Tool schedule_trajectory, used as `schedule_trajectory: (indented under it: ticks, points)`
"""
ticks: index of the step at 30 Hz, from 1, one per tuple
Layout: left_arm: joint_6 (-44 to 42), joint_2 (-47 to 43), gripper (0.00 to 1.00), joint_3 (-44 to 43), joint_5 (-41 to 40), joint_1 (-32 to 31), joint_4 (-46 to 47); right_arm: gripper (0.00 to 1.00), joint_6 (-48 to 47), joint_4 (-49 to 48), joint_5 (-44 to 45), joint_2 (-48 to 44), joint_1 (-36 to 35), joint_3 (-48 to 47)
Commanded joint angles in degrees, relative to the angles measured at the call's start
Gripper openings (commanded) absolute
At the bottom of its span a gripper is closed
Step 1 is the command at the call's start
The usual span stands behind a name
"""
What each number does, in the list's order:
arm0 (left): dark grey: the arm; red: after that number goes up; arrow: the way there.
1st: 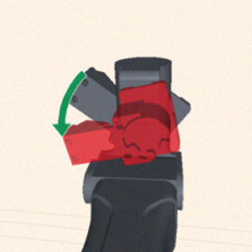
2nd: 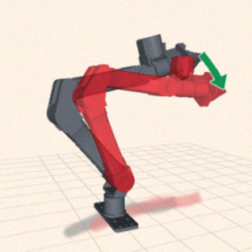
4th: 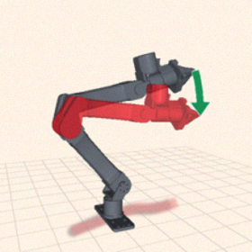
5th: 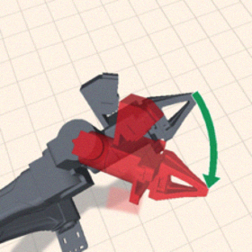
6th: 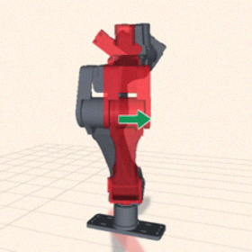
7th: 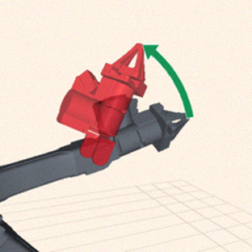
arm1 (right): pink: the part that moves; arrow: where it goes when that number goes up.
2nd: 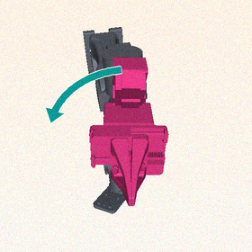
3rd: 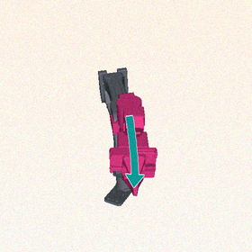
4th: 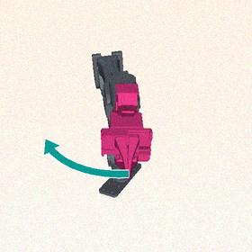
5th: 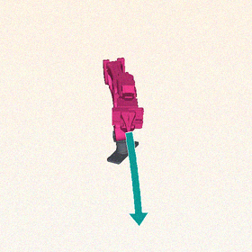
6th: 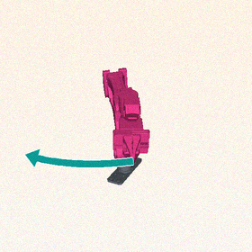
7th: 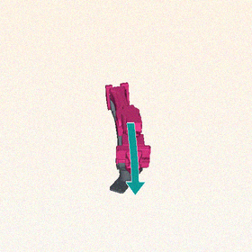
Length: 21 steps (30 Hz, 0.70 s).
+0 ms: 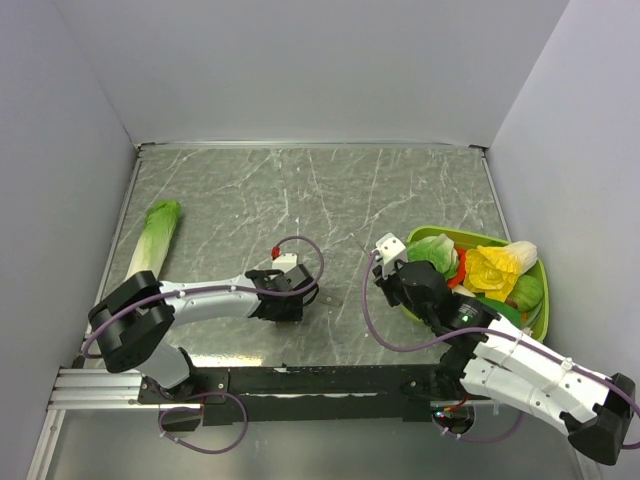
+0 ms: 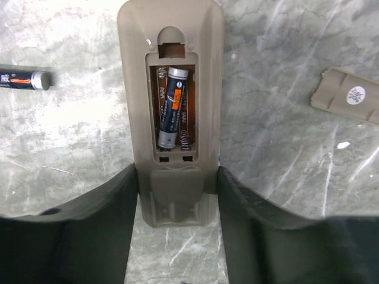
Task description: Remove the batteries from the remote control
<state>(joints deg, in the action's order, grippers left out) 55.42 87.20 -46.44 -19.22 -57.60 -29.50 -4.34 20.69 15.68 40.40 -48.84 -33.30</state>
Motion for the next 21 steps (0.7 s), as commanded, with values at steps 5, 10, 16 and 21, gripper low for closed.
schedule_trajectory:
  ticks: [5, 10, 16, 21]
  points:
    - [0.83, -3.17, 0.29, 2.75, 8.4, -0.58, 8.21, 0.0, -1.2, -0.03, 1.63, -1.2, 0.59, -1.86]
    - [2.76, -10.27, 0.13, 8.37, 17.27, 1.52, 19.11, 0.0, -1.46, 0.49, 1.98, -0.59, 0.5, -2.38]
    - [8.91, -18.97, 0.04, 19.17, 29.93, 7.49, 35.98, 0.0, -1.55, 0.67, 2.34, -1.03, 0.5, -2.47]
    - [17.33, -23.3, 0.01, 28.49, 39.86, 11.46, 50.92, 0.0, -1.55, 0.58, 2.51, -0.5, 0.59, -2.74]
